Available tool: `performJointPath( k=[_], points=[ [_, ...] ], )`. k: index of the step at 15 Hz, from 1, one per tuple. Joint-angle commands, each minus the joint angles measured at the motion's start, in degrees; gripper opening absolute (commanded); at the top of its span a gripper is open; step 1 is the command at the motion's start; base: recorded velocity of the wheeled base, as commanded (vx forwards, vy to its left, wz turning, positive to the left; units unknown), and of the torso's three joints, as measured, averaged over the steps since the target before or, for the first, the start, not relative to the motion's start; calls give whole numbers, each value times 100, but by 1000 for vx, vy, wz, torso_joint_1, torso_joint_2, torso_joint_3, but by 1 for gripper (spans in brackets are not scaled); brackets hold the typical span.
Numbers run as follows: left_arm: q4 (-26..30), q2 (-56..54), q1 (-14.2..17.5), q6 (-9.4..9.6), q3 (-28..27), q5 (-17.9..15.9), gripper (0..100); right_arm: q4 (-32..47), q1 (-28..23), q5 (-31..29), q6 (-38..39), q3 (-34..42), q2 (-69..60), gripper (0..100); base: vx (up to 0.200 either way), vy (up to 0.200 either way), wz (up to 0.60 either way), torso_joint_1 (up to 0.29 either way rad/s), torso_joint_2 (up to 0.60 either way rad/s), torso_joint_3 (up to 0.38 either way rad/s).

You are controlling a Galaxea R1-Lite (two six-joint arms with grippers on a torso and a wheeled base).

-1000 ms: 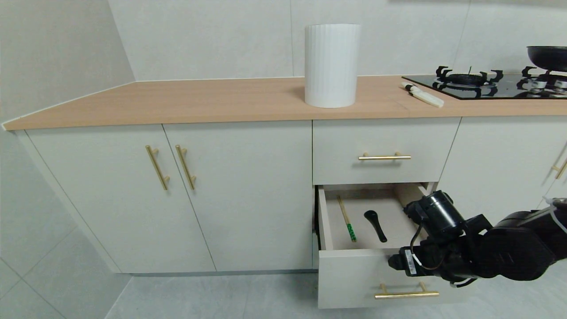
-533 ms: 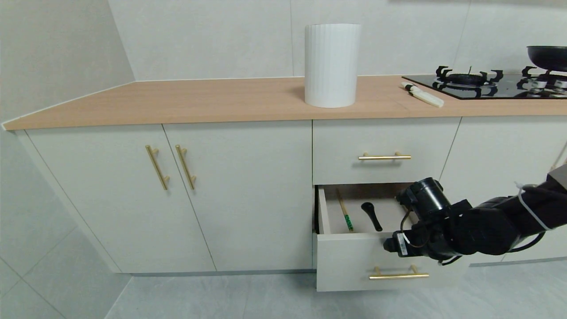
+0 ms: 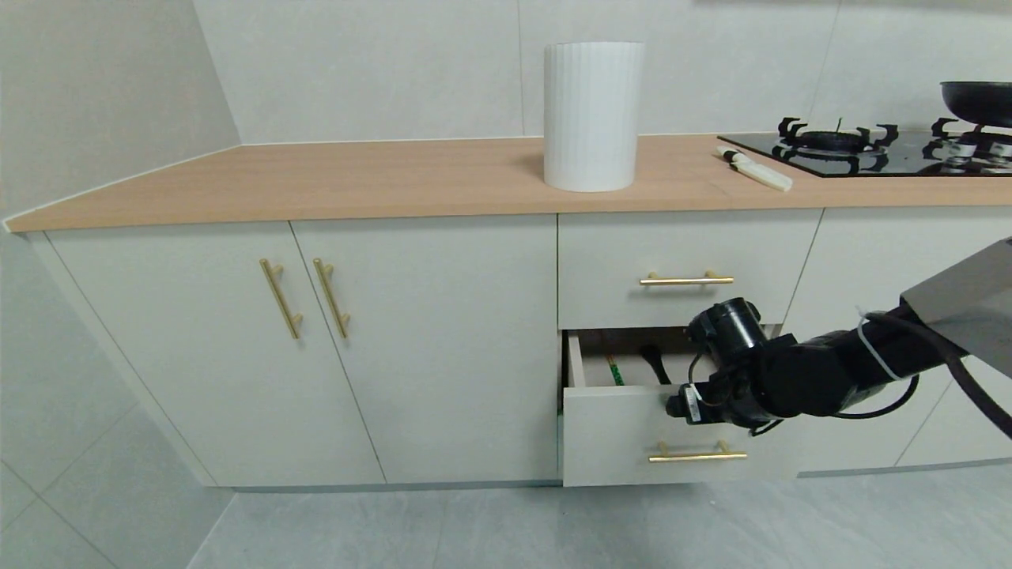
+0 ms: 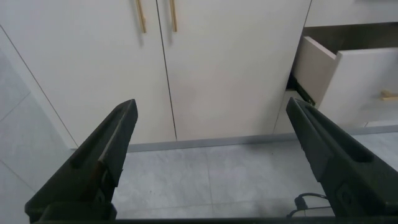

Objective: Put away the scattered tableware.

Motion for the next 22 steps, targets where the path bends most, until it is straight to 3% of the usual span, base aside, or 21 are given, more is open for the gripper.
performJointPath(
  k=[1,5,17,22],
  points=[
    [4,0,1,-1,-4,-2,100,14,-16,-1,-3,-460,398,100,0,0,0,0,0,0],
    [-4,0,1,-1,-4,-2,100,-83,-323,8,50,-566,574,100,0,0,0,0,0,0],
    [4,0,1,-1,-4,-2,100,-3054,-771,-177,41,-487,1620,100,0,0,0,0,0,0],
    [4,0,1,-1,5,-2,100,-3748,-833,-195,41,-601,1848,100,0,0,0,0,0,0]
  ],
)
